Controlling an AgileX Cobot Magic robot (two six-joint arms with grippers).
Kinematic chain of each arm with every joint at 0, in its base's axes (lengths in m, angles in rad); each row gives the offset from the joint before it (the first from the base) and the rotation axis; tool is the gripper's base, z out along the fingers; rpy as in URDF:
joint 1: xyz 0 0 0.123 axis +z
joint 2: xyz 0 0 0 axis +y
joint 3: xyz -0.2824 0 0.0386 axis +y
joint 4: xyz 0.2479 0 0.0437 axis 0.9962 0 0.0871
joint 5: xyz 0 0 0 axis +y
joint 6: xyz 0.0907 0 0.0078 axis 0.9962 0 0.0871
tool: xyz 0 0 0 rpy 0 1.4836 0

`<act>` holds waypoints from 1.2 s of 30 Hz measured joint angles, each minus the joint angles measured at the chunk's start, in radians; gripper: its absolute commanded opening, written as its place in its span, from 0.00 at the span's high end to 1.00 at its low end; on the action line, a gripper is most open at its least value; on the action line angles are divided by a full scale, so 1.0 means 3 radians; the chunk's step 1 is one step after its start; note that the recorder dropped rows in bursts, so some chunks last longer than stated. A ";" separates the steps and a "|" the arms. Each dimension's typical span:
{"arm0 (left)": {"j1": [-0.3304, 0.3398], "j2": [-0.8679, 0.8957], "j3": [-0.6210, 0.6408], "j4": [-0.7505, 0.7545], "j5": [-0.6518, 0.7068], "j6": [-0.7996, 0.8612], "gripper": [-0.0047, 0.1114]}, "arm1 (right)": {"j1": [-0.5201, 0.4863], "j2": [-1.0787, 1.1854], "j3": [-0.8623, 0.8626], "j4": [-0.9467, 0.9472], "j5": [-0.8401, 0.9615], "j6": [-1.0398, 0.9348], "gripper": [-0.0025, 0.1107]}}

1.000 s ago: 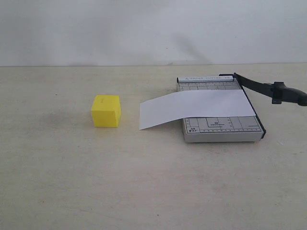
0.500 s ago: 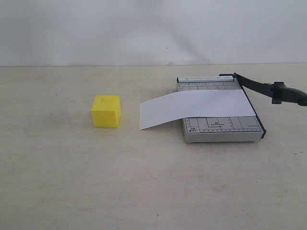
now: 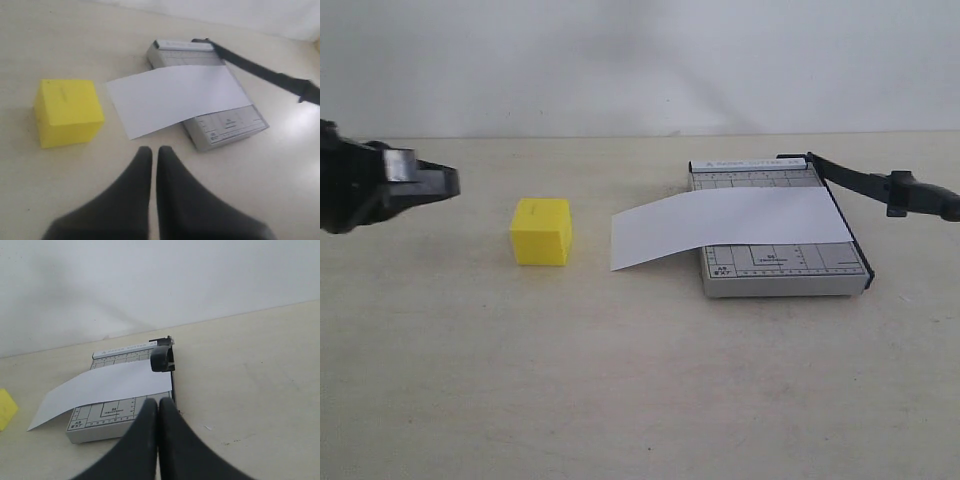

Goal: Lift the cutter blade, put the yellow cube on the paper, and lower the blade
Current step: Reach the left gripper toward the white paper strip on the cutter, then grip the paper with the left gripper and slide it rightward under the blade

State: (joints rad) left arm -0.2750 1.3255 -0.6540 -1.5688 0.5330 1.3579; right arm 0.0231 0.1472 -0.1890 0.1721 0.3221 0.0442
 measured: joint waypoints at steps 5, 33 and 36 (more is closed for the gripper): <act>-0.0929 0.0398 -0.0429 -0.0068 -0.1138 -0.0029 0.92 | 0.0000 0.0000 0.0000 0.0000 0.0000 0.0000 0.98; -0.1739 0.3392 -0.3394 0.0062 -0.0973 -0.0186 0.92 | 0.0000 0.0000 0.0000 0.0000 -0.0022 0.0000 0.98; -0.1739 0.3478 -0.3448 0.0091 -0.0973 -0.0193 0.92 | 0.0000 0.0000 0.0000 0.0000 -0.0022 0.0000 0.98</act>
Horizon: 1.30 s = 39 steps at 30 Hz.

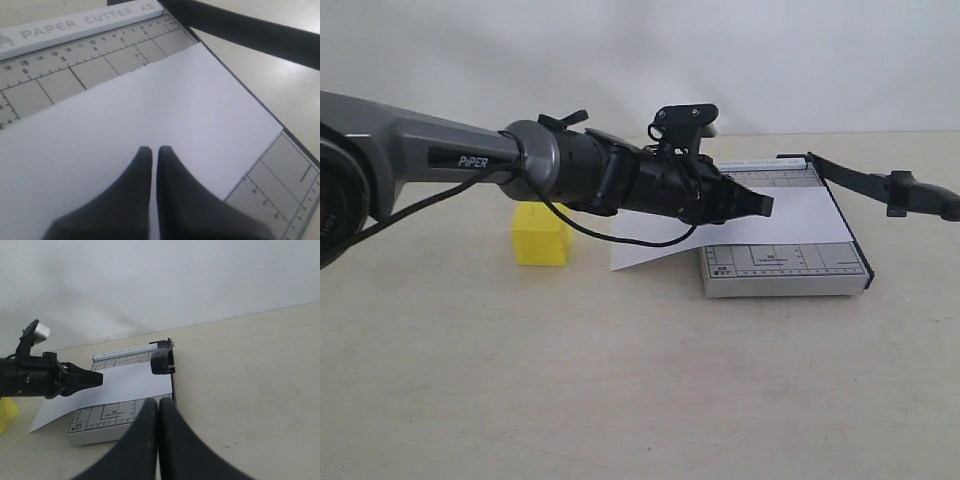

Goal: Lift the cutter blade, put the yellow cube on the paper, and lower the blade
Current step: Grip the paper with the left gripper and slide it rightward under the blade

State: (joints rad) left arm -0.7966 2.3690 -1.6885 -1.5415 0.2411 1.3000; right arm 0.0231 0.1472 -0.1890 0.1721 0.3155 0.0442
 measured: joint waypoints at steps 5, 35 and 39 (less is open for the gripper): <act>0.0000 0.0097 -0.0025 0.0089 0.0166 -0.0140 0.92 | 0.0000 0.0000 0.0000 0.0000 0.0000 0.0000 0.98; -0.0006 0.0246 -0.0752 0.0557 0.0657 -0.0744 0.92 | 0.0000 0.0000 0.0000 0.0147 -0.0027 0.0006 0.98; -0.0021 0.0044 -0.0570 0.0557 0.0171 -0.0931 0.92 | 0.0000 0.0000 0.0000 0.0147 -0.0027 0.0006 0.98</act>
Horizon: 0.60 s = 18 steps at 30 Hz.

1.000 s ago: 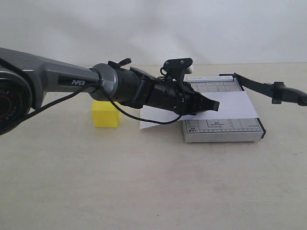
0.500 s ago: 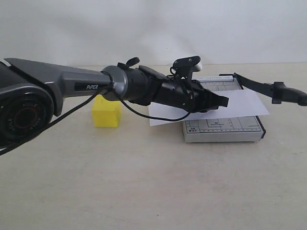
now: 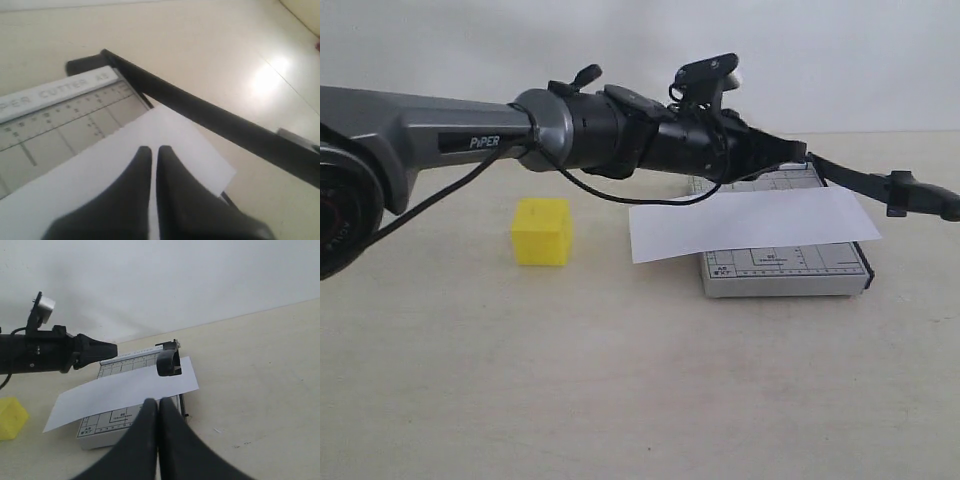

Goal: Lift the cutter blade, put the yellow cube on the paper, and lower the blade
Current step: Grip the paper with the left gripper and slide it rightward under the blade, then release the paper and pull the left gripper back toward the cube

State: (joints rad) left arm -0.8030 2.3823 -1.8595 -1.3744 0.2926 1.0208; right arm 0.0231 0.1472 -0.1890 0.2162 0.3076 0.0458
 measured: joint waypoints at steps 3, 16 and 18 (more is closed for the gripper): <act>0.0000 -0.0043 0.0235 0.0000 -0.0135 -0.0185 0.92 | 0.0000 0.0000 0.0000 0.0000 0.0000 0.0000 0.98; -0.0100 0.0230 0.0220 -0.0007 -0.0115 -0.0456 0.92 | 0.0000 0.0000 0.0000 0.0000 0.0000 -0.0018 0.98; -0.0100 0.0323 0.0090 -0.0014 -0.0005 -0.0456 0.92 | 0.0000 0.0000 0.0000 0.0000 0.0000 -0.0018 0.98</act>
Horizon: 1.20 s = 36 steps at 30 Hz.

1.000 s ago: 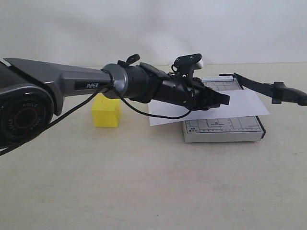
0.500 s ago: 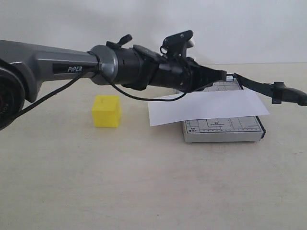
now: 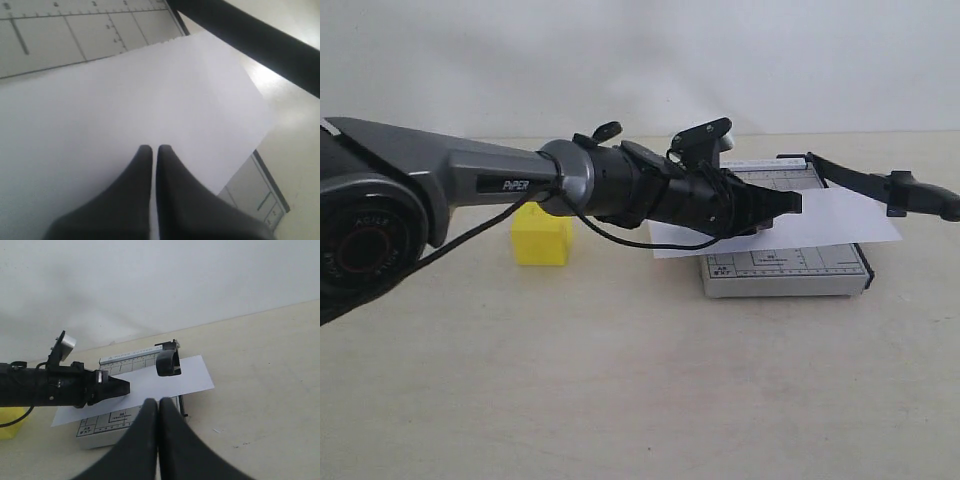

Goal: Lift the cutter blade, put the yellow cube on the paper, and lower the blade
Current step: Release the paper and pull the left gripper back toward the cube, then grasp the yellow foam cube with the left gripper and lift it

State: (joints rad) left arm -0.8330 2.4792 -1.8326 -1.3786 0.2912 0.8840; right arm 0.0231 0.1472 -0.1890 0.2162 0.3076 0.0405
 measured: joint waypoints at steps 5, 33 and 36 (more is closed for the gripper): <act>0.0000 0.0110 -0.0199 -0.0007 0.0191 0.0000 0.92 | 0.0000 0.0000 0.0000 0.0000 0.0000 -0.0013 0.98; -0.0309 -0.2284 0.2784 0.1135 -0.2580 -0.1028 0.92 | 0.0000 0.0000 0.0000 0.0000 0.0000 -0.0135 0.98; -0.0286 -0.2807 0.3411 0.1223 -0.3002 -0.1511 0.92 | 0.0000 0.0000 0.0000 0.0000 0.0000 -0.0135 0.98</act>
State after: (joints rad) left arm -0.9187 1.6371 -0.8093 -1.0117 -0.6095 0.4308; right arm 0.0231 0.1472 -0.1890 0.2162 0.3076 0.0000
